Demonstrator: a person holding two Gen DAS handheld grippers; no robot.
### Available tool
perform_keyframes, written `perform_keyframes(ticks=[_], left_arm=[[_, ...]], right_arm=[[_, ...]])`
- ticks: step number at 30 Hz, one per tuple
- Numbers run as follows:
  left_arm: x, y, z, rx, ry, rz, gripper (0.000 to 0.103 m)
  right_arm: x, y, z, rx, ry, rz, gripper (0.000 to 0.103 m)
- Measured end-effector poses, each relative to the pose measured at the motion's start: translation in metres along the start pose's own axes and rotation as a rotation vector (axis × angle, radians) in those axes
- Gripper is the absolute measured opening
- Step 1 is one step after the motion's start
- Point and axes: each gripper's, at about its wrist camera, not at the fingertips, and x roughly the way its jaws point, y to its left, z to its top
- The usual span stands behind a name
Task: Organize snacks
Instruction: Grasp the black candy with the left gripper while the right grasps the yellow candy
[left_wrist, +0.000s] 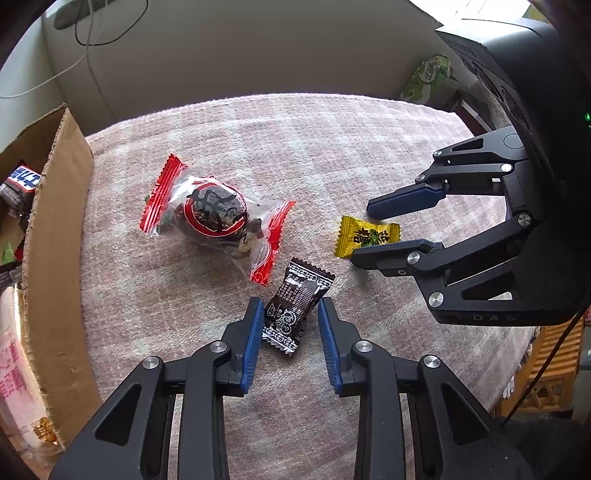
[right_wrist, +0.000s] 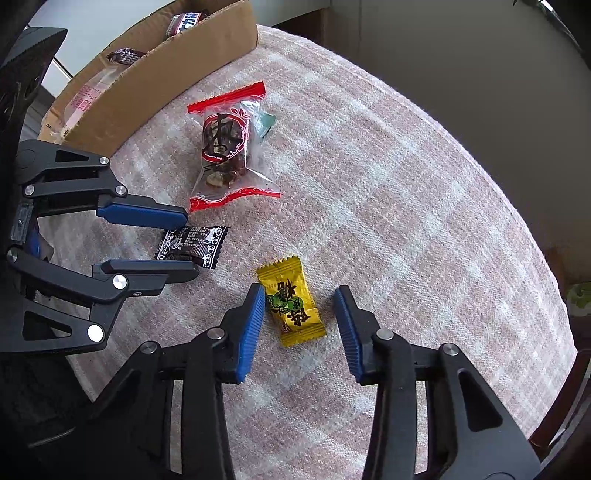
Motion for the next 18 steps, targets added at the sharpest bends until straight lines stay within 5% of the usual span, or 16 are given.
perform_keyframes(ticks=[5,18], left_arm=[[0.004,-0.008,0.001,0.019,-0.001,-0.003,0.023],[0.015,-0.013,0.02,-0.012,-0.028,-0.054,0.014]], right_arm=[[-0.002,-0.006,-0.004,0.024,-0.007,0.004,0.025],[-0.017,-0.03,-0.023,0.12,-0.07,0.032,0.018]])
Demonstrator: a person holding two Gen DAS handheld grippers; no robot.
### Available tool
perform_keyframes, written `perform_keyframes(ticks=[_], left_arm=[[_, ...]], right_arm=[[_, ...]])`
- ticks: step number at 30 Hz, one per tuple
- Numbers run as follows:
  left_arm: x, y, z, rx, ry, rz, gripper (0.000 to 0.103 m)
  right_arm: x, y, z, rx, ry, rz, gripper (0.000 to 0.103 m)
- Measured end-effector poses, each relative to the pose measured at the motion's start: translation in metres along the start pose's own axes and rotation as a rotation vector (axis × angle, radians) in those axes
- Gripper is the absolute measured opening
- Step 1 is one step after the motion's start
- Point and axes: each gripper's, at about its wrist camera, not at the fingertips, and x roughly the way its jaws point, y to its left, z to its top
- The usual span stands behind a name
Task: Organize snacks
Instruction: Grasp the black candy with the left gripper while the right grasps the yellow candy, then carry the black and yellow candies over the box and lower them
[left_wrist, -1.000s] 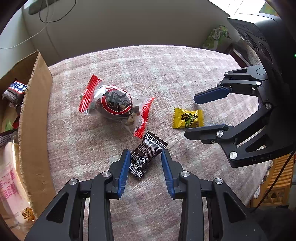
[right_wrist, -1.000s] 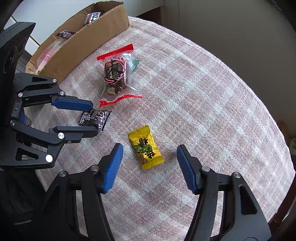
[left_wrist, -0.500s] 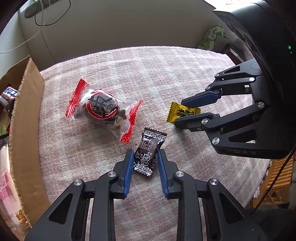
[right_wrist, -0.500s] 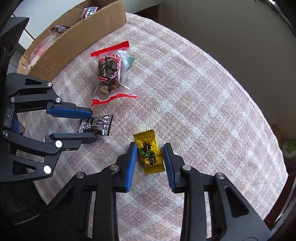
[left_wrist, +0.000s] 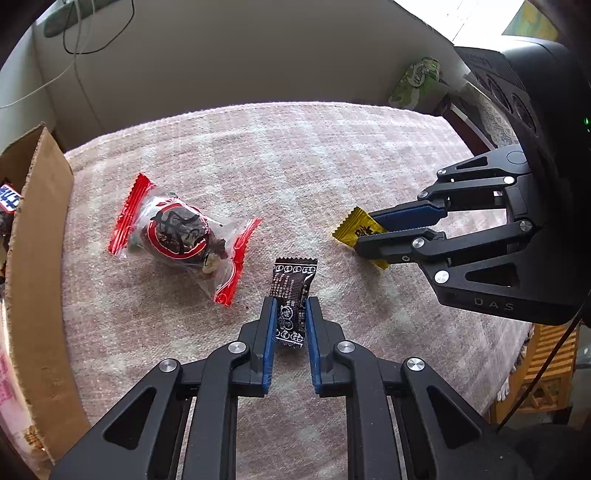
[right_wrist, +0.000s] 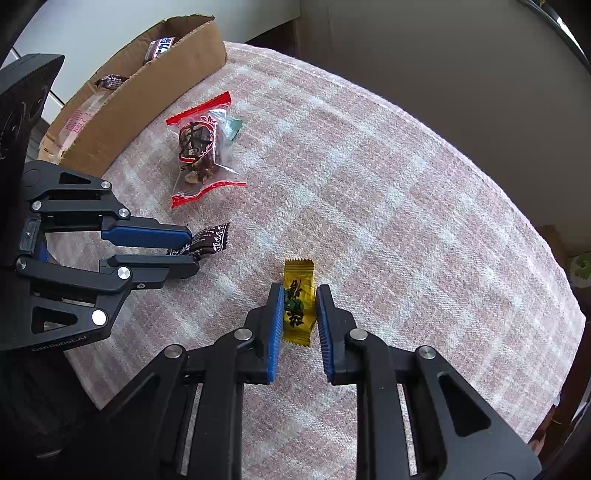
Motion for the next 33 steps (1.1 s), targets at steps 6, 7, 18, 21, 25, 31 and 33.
perform_keyframes(ticks=[6,7,18,21,25,31,33], left_arm=[[0.0,0.003,0.003,-0.022,0.001,-0.01,0.012],[0.003,0.002,0.003,-0.015,0.015,-0.016,0.012],[0.015,-0.007,0.017,0.005,0.003,0.031,0.027],[0.018,-0.013,0.019,0.026,-0.007,0.049,0.022],[0.018,-0.015,0.017,0.021,-0.018,0.058,0.022],[0.006,-0.009,0.011,-0.009,-0.015,0.065,0.021],[-0.002,-0.006,0.009,-0.016,-0.027,0.064,0.021]], right_arm=[[-0.007,-0.012,-0.003,0.038,-0.016,-0.002,0.018],[-0.009,-0.015,-0.007,0.041,-0.013,-0.002,0.018],[-0.019,-0.019,-0.018,0.053,-0.024,-0.014,0.018],[-0.023,-0.023,-0.021,0.067,-0.026,-0.021,0.018],[-0.032,-0.029,-0.026,0.077,-0.03,-0.027,0.018],[-0.038,-0.03,-0.023,0.096,-0.046,-0.021,0.018],[-0.042,-0.029,-0.021,0.1,-0.055,-0.014,0.018]])
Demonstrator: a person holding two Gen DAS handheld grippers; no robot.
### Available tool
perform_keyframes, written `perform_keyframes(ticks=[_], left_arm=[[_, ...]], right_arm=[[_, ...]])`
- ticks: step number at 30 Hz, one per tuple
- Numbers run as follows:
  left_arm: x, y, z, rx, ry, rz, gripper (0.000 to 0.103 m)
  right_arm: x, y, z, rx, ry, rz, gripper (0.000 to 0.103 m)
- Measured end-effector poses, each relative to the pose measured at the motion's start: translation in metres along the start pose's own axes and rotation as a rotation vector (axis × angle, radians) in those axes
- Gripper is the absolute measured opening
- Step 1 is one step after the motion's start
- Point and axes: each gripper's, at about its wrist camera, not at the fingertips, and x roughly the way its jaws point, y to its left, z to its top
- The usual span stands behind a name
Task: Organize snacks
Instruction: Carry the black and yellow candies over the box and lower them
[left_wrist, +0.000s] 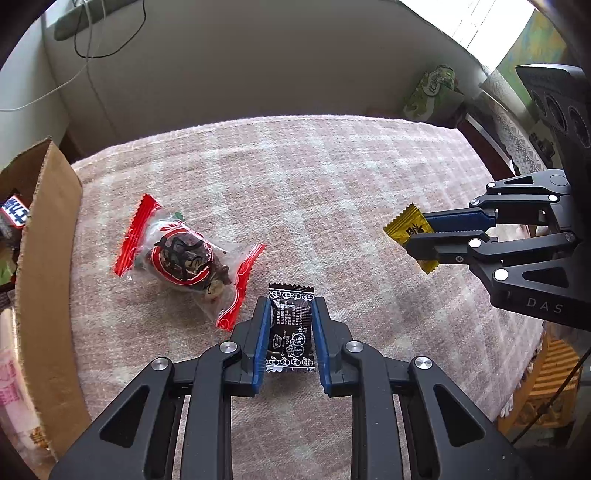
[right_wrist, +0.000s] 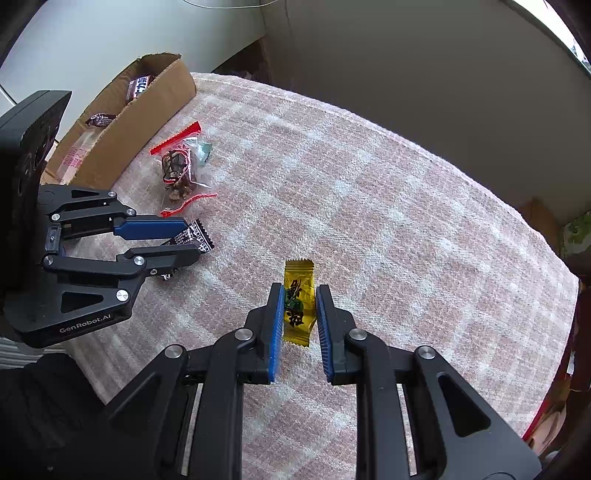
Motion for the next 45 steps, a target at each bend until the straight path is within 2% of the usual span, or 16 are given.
perform_keyframes(ticks=[11,25,35,45], left_arm=[[-0.054,0.026,-0.009,-0.044,-0.086,0.026,0.021],[-0.104,0.075,-0.026,-0.139,-0.164,0.095,0.021],[-0.125,0.119,-0.032,-0.211,-0.196,0.118,0.021],[-0.138,0.173,-0.02,-0.284,-0.225,0.15,0.021]], right_arm=[[-0.015,0.027,0.016,-0.033,-0.031,0.035,0.018],[-0.021,0.086,0.067,-0.118,-0.072,0.101,0.018],[-0.019,0.124,0.106,-0.178,-0.082,0.117,0.018],[-0.015,0.154,0.151,-0.222,-0.092,0.116,0.018]])
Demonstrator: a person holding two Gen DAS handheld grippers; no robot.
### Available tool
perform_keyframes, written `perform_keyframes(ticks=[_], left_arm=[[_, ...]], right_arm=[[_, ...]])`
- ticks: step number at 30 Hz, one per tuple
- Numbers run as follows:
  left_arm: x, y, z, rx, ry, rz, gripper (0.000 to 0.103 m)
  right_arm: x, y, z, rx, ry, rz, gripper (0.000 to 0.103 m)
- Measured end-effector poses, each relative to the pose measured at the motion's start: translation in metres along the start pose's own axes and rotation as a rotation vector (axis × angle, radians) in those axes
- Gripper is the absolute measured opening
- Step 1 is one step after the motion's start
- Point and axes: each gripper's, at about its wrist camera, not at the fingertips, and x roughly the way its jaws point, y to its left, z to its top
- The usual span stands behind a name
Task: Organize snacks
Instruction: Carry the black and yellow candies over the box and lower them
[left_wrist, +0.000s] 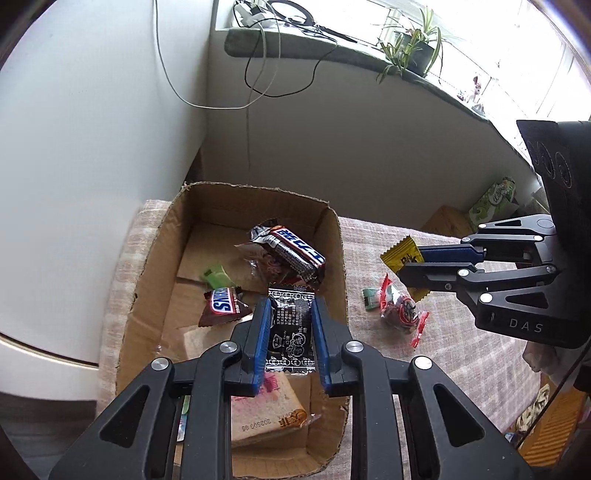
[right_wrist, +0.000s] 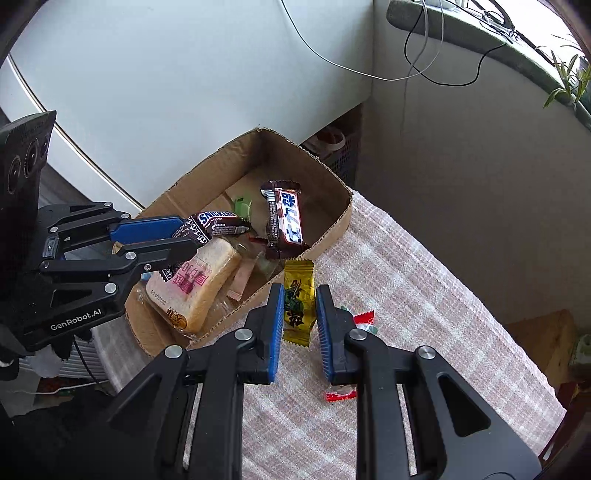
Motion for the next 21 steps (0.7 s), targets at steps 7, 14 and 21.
perform_keyframes(ticks=[7,14,21], left_arm=[[0.006,0.025,0.019,-0.042,-0.007,0.034,0.021],[0.02,0.036,0.025,-0.054,0.008,0.06,0.021],[0.029,0.042,0.027,-0.06,0.02,0.071,0.021]], right_arm=[[0.018,0.008,0.028,-0.008,0.013,0.003,0.018],[0.038,0.011,0.045,0.018,0.032,0.013,0.018],[0.055,0.016,0.048,0.011,0.061,0.018,0.018]])
